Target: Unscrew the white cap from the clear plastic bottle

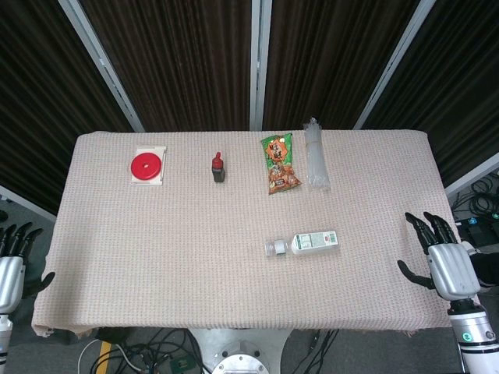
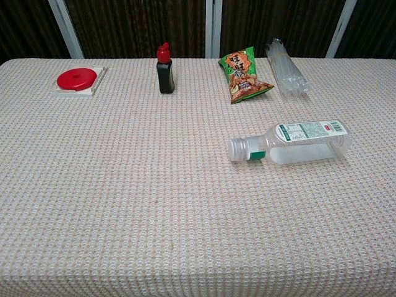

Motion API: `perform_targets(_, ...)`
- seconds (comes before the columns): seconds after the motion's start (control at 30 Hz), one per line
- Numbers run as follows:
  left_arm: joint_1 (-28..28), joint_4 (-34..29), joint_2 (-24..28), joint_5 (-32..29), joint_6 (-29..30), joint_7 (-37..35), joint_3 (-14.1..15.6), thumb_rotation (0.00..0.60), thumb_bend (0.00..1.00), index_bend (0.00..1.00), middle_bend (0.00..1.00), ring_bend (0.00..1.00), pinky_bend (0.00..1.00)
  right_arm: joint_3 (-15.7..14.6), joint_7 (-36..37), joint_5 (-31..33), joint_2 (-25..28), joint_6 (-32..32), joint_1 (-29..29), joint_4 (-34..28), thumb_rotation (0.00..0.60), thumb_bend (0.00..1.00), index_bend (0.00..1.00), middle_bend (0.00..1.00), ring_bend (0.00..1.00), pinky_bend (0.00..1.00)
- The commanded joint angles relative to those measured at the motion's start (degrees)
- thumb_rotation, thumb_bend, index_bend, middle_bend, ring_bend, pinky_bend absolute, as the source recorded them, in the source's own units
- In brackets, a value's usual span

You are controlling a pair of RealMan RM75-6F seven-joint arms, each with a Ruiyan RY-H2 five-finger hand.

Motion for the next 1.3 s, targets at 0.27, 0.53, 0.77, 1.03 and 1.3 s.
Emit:
perform_targets(0.27,0.6,-0.3,0.2,0.6,0.8,0.0,0.4,0.600,0.16,0.17,0.10,0.03,0.02,-0.8,1.9,-1.3,1.0,-1.9,1.0,-0.8,0.600,0.20,0.00,0.16,0.00,0.06)
perform_targets(0.53,0.8,-1.0,0.7,1.2,1.0,-0.2,0.6,0.600,0.16,0.17,0.10,0.03,0.02,-0.5,-0.9,0.9,1.1,-18.7,10.4,-3.0,0.600,0.06,0.00,0.10,0.00,0.04)
perform_targets(0.77,0.9,-1.0,1.0,0.3,0.5,-0.5,0.6,0.600,0.16,0.17,0.10,0.03,0.02,2.3,-5.3,7.2,-5.0,-32.4,20.1,2.4,0.600,0.03,0.00,0.07,0.00,0.02)
perform_targets(1.03,0.8,-1.2,1.3,0.0,0.0,-0.8,0.5,0.600,0.16,0.17,0.10,0.03,0.02,2.7,-8.0,9.7,-11.9,-38.0,25.8,9.4,0.600,0.09,0.00,0.12,0.00,0.02)
perform_targets(1.3,0.9,-1.5,1.6,0.0,-0.2,-1.2,0.7,0.600,0.16,0.17,0.10,0.03,0.02,1.6,-7.5,9.0,-15.4,-38.5,27.5,12.7,0.600,0.11,0.05,0.17,0.00,0.04)
